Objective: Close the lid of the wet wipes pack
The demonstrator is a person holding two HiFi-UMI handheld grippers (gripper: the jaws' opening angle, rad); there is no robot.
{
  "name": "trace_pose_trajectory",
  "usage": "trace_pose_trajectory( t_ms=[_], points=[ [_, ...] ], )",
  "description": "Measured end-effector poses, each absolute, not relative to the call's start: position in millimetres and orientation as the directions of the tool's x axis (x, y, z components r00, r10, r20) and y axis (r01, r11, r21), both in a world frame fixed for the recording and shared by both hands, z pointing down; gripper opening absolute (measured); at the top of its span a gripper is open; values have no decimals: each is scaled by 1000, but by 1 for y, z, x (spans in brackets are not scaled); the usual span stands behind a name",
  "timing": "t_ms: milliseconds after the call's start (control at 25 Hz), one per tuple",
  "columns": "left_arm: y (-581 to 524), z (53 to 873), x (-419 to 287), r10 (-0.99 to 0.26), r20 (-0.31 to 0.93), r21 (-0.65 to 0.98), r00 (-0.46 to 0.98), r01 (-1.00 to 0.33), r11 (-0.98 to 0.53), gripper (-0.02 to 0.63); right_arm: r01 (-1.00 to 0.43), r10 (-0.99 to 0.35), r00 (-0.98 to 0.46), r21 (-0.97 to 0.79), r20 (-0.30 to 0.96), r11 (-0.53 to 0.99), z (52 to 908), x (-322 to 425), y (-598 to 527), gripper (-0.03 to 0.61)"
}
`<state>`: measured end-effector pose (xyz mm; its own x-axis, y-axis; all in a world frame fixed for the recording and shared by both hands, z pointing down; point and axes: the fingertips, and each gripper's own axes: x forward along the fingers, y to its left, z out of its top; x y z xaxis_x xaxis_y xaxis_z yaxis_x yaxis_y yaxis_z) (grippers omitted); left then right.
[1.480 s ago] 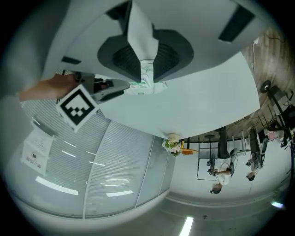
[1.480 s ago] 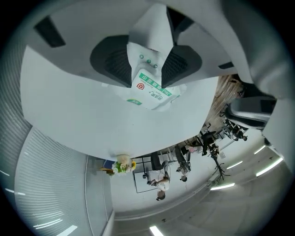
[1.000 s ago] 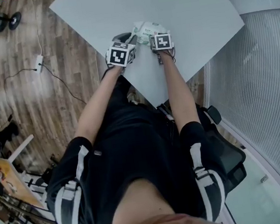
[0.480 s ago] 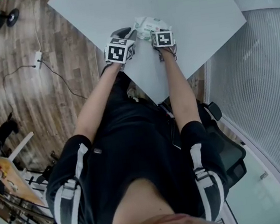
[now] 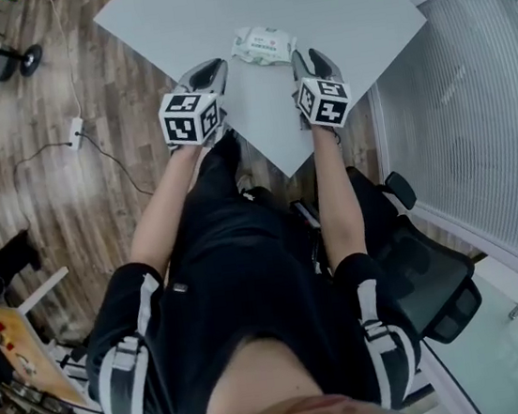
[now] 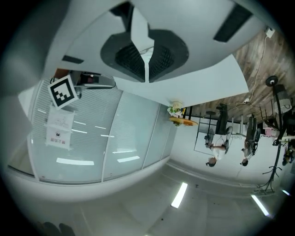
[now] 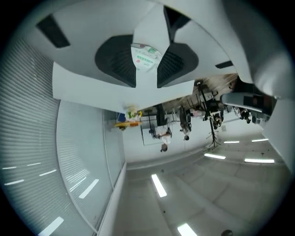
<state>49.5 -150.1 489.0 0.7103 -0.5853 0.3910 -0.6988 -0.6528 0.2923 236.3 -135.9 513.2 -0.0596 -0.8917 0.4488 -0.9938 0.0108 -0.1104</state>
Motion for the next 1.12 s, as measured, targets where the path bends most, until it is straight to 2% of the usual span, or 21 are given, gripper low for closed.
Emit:
trace_pose_trajectory(
  t_ms=[160,400,720,1120],
  points=[
    [-105,429,24,-663,264,250,700,-714,-654,40,-994,-951,-24,-111,308,-11,440,220,-66,128],
    [-55,370,-8,-692,133,235,709,-701,-673,40,-995,-974,-6,-94,225,-16,394,172,14,71],
    [-18,364,-39,-697,105,154,710,-704,-694,40,-987,-977,3,-154,212,-37,386,120,65,51],
    [-9,369,-51,-667,105,171,738,-674,-719,40,-991,-980,19,-127,196,-45,380,106,68,23]
  ],
)
